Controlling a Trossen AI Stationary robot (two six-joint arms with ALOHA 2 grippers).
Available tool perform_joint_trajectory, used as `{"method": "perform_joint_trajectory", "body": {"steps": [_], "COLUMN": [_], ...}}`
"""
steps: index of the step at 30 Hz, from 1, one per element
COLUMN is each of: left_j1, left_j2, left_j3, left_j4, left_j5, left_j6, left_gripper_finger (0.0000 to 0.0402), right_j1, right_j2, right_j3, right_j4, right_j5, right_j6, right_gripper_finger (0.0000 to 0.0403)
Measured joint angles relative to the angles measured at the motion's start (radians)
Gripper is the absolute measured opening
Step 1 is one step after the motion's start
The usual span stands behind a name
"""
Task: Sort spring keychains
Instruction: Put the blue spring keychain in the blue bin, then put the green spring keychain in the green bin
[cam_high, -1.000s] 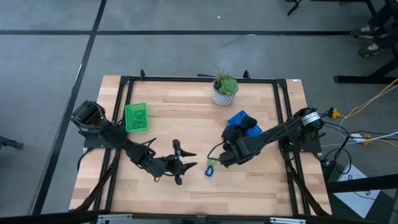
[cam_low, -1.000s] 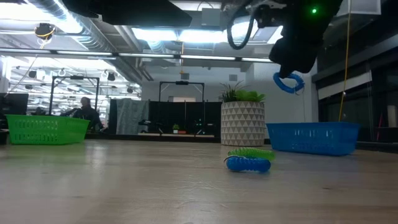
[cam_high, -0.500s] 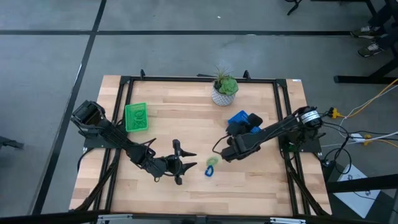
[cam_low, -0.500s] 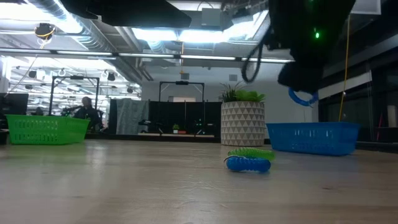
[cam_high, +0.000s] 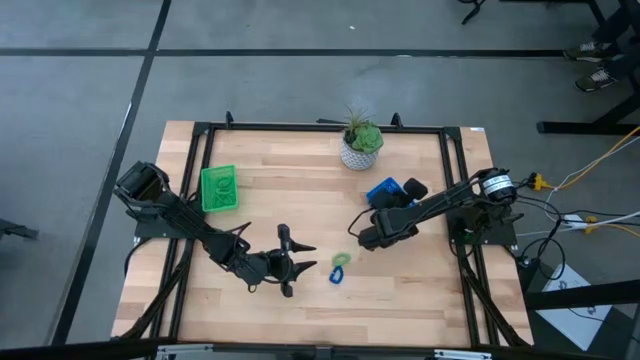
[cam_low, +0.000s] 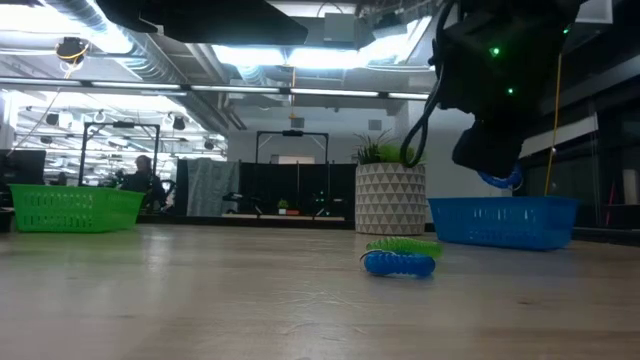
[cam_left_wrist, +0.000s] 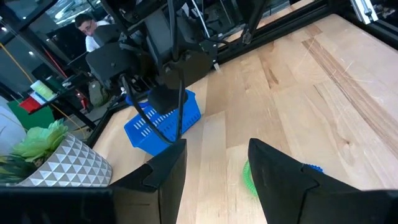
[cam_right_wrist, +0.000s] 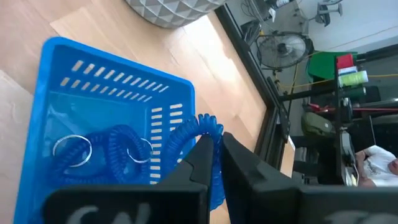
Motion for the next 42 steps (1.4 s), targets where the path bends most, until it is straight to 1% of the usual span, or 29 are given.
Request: {"method": "perform_joint_trajectory", "body": {"steps": [4, 7, 10, 17, 22, 26, 29, 32, 36, 39, 42], "left_j1": [0.000, 0.000, 0.000, 0.000, 0.007, 0.013, 0.013, 0.013, 0.013, 0.013, 0.013], "left_j2": [0.000, 0.000, 0.000, 0.000, 0.000, 0.000, 0.000, 0.000, 0.000, 0.000, 0.000], "left_j3": [0.000, 0.000, 0.000, 0.000, 0.000, 0.000, 0.000, 0.000, 0.000, 0.000, 0.000], "left_j4": [0.000, 0.000, 0.000, 0.000, 0.000, 0.000, 0.000, 0.000, 0.000, 0.000, 0.000], "left_j5": [0.000, 0.000, 0.000, 0.000, 0.000, 0.000, 0.000, 0.000, -0.002, -0.003, -0.003], "left_j6": [0.001, 0.001, 0.002, 0.003, 0.003, -0.004, -0.012, -0.014, -0.025, -0.049, -0.067], "left_gripper_finger": [0.0169, 0.0169, 0.0169, 0.0169, 0.0169, 0.0169, 0.0169, 0.0169, 0.0169, 0.0169, 0.0169], "right_j1": [-0.001, -0.001, -0.001, -0.001, -0.001, -0.001, 0.013, 0.055, 0.107, 0.136, 0.148], "right_j2": [0.000, 0.000, 0.000, 0.000, 0.000, 0.000, 0.000, -0.021, -0.086, -0.150, -0.234], "right_j3": [0.000, 0.000, 0.000, 0.000, 0.000, 0.002, 0.021, 0.035, 0.033, -0.018, -0.127], "right_j4": [0.008, 0.010, 0.021, 0.056, 0.060, 0.061, 0.069, 0.125, 0.227, 0.350, 0.566], "right_j5": [0.006, 0.020, 0.028, 0.021, -0.043, -0.080, -0.054, 0.027, 0.115, 0.162, 0.165], "right_j6": [-0.003, 0.000, 0.000, 0.000, 0.000, -0.003, -0.003, -0.029, -0.099, -0.168, -0.284], "right_gripper_finger": [0.0027, 0.0043, 0.0070, 0.0149, 0.0200, 0.0229, 0.0237, 0.0236, 0.0229, 0.0224, 0.0220]}}
